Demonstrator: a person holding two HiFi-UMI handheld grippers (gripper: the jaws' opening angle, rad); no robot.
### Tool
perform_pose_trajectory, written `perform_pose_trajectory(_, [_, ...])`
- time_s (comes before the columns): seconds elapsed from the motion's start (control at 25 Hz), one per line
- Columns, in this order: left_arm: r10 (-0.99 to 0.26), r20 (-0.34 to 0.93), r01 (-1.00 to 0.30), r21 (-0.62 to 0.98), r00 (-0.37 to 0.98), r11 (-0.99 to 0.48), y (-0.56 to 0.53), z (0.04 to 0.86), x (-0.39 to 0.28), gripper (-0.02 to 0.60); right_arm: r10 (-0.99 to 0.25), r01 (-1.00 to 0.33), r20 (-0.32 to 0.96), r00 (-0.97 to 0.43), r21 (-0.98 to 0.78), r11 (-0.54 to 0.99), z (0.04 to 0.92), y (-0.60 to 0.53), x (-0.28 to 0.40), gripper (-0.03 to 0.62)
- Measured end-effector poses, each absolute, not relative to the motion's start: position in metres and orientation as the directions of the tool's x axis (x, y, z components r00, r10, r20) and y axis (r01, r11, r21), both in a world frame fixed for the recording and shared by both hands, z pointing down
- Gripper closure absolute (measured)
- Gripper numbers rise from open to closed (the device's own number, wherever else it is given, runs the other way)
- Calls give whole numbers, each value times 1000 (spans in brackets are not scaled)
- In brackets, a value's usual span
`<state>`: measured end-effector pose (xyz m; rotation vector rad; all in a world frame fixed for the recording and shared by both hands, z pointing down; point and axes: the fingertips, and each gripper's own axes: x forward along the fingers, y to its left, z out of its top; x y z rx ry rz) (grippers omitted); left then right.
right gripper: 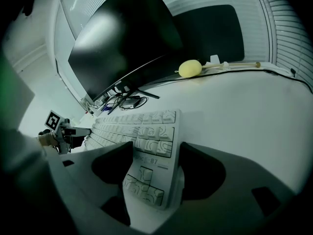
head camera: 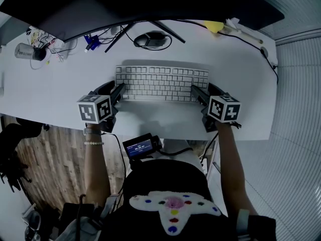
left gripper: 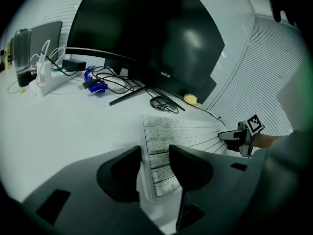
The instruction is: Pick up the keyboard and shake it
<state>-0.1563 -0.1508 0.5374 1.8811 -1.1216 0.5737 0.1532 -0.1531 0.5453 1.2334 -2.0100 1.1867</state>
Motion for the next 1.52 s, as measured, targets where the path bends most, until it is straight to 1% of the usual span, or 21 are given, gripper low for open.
perform_pose_trajectory(0.16, [-514, 718, -882, 410, 470, -234, -149, 543, -157, 387, -475, -887, 751, -460, -413, 206, 549, -150, 153, 281])
perform_pose_trajectory(0.36, [-564, 682, -884, 392, 464, -254, -155, 541, -158, 390, -542, -885, 706, -456, -421, 197, 549, -148, 155, 283])
perform_pose_trajectory(0.52, [-606, 646, -884, 382, 464, -269, -159, 526, -158, 391, -594, -890, 669, -446, -399, 220, 532, -151, 156, 285])
perform_pose_trajectory(0.68, [-672, 583, -887, 358, 457, -292, -166, 499, -155, 391, -661, -895, 608, -440, -356, 268, 501, -162, 158, 285])
perform_pose_trajectory(0.96, [-797, 420, -896, 289, 435, -337, -183, 422, -155, 393, -777, -897, 451, -439, -272, 349, 420, -183, 160, 284])
perform_pose_trajectory(1.16, [-860, 296, -906, 220, 416, -362, -176, 369, -153, 396, -844, -893, 294, -448, -196, 406, 366, -177, 162, 284])
perform_pose_trajectory(1.36, [-898, 139, -904, 163, 418, -396, -169, 336, -154, 396, -885, -892, 137, -445, -151, 425, 335, -166, 161, 286])
perform_pose_trajectory(1.52, [-904, 51, -902, 116, 424, -416, -164, 319, -153, 396, -901, -894, 27, -433, -144, 425, 326, -159, 165, 286])
